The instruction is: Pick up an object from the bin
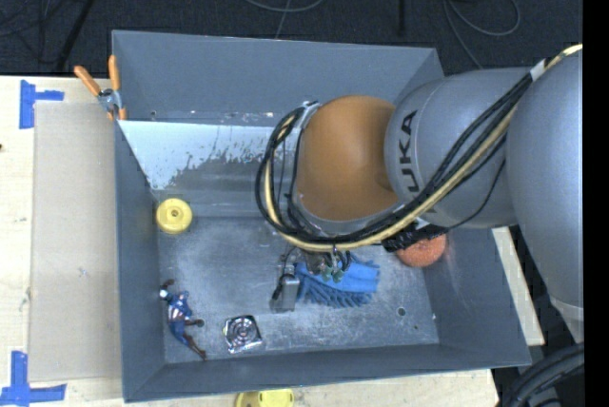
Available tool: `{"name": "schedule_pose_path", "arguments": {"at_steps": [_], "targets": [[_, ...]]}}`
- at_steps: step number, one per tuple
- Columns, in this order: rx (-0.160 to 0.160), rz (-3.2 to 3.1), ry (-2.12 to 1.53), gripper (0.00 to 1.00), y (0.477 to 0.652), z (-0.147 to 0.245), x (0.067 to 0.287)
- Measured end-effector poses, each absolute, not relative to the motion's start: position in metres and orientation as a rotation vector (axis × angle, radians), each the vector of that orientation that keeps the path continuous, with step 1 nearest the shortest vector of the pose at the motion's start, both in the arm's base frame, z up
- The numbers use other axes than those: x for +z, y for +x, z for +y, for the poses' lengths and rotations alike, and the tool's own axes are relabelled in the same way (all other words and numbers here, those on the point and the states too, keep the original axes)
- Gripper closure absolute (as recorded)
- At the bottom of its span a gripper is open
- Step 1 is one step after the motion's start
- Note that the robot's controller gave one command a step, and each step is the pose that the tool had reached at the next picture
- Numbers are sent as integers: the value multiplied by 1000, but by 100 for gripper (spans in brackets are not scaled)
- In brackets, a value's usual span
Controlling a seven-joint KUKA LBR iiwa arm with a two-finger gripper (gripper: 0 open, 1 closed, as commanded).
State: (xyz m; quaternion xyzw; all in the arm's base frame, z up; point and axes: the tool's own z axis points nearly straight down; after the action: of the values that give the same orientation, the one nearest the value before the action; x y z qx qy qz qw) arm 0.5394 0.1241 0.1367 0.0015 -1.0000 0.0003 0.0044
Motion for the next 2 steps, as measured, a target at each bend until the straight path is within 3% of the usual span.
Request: {"name": "schedule_pose_path", "arguments": {"at_steps": [1, 2], "targets": [[0, -3140, 0, 0, 541, 124, 141], [-4, -3138, 153, 0, 551, 102, 132]]}}
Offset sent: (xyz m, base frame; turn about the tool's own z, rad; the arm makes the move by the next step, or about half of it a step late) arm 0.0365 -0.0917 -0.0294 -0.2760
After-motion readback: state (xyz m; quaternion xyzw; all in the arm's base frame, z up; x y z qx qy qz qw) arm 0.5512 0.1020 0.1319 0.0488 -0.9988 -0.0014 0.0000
